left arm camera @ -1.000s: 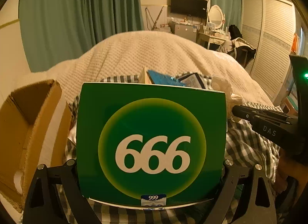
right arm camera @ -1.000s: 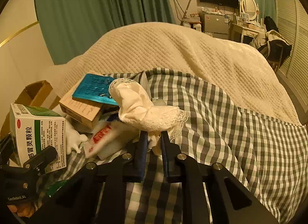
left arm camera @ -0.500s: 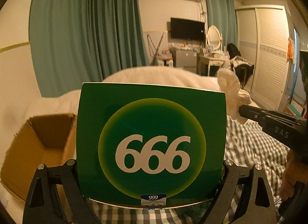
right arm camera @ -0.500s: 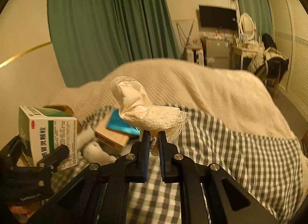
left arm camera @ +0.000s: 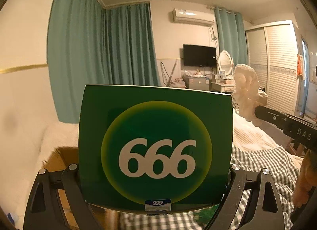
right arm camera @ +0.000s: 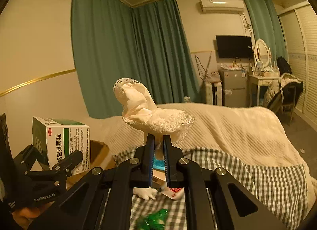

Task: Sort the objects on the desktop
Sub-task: 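Carry the green box into the cardboard box with the left tool while the right tool drops the cloth in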

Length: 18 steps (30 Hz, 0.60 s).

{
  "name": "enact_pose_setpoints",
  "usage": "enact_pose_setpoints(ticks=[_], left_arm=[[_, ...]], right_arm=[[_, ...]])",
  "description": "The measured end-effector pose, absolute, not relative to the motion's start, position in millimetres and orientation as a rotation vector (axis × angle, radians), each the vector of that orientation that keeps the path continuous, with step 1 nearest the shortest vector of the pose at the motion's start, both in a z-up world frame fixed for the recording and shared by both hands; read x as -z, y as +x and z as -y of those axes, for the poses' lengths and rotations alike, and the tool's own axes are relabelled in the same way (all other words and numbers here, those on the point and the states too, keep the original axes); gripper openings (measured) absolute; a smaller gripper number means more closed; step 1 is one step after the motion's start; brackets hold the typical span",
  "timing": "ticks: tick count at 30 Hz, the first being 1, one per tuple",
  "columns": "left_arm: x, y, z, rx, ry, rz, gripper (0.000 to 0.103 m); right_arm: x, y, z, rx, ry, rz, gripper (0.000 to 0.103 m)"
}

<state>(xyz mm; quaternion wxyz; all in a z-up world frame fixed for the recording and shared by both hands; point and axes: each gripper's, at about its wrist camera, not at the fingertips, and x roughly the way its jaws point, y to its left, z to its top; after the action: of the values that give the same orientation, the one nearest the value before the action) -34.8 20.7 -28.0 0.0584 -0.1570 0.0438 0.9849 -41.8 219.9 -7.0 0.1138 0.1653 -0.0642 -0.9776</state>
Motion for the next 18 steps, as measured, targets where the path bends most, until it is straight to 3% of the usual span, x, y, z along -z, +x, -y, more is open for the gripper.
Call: enact_pose_setpoints(ticks=[18], left_arm=[[0,-33,56,-3.134,-0.409,-0.165,0.094]], right_arm=[[-17,-53,-134,2.769,0.433,0.117,0.008]])
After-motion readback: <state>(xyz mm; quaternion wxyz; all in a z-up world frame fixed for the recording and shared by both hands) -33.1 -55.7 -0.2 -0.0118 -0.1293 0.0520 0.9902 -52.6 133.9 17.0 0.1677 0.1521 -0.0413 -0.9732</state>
